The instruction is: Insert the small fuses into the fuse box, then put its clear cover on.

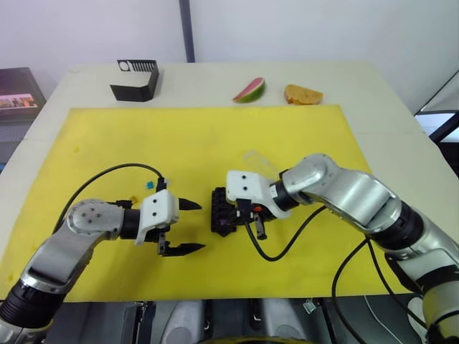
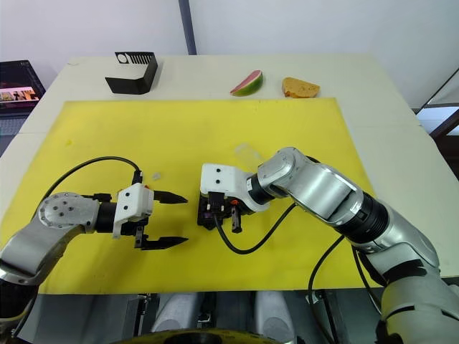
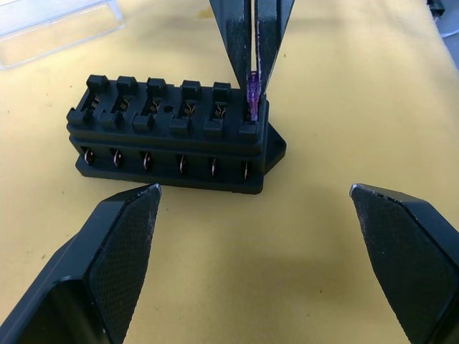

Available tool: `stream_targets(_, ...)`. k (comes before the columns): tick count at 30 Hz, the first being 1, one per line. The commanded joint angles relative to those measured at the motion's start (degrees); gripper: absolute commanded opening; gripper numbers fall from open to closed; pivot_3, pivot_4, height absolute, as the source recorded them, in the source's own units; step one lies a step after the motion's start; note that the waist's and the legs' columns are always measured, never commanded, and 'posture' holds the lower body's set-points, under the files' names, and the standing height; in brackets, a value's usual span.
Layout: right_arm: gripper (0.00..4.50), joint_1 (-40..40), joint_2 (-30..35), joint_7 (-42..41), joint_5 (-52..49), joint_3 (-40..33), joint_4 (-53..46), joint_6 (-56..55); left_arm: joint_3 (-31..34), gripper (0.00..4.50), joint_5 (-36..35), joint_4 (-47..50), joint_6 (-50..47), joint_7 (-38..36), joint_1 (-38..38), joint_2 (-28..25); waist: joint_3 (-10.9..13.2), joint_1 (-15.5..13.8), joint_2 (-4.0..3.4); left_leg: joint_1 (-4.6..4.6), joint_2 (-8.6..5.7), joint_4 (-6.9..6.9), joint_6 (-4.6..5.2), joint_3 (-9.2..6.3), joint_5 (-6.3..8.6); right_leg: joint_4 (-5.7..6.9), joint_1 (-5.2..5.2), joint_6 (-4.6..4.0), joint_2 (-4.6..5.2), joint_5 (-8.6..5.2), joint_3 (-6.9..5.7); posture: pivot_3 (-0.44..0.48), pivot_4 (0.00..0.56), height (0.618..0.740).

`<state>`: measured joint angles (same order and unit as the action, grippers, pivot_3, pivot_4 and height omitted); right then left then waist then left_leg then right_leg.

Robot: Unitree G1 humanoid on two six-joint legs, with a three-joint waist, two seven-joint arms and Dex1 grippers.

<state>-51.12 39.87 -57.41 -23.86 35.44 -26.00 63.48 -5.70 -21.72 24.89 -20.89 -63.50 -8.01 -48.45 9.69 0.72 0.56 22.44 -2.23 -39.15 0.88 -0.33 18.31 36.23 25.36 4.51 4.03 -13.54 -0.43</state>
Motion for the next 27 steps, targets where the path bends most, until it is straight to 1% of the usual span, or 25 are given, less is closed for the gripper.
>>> stream_targets(1,0.0,-1.26,-0.05,-0.15,-0.22,-1.82,-1.53,0.33,0.29,4.44,0.19,0.97,0.57,0.03,-0.61,-0.1,0.0,-0.01,0.0,0.0,0.0,0.0,0.0,0.0,0.0,0.0,0.0,0.0,0.0,0.0,0.0,0.0,0.15,0.74)
stream_targets(14,0.0,-2.04,-0.51,-0.47,-1.27,-3.63,-1.52,1.52,-0.12,4.44,0.66,0.76,0.91,-0.08,-0.83,0.07,0.0,0.0,0.0,0.0,0.0,0.0,0.0,0.0,0.0,0.0,0.0,0.0,0.0,0.0,0.0,0.0,0.15,0.74)
stream_targets(27,0.0,-0.01,0.04,0.38,0.24,-1.07,-2.34,0.76,0.03,4.44,1.08,0.27,1.18,-0.43,-1.06,-0.11,0.0,0.0,0.0,0.0,0.0,0.0,0.0,0.0,0.0,0.0,0.0,0.0,-0.01,0.0,0.0,0.0,0.15,0.74)
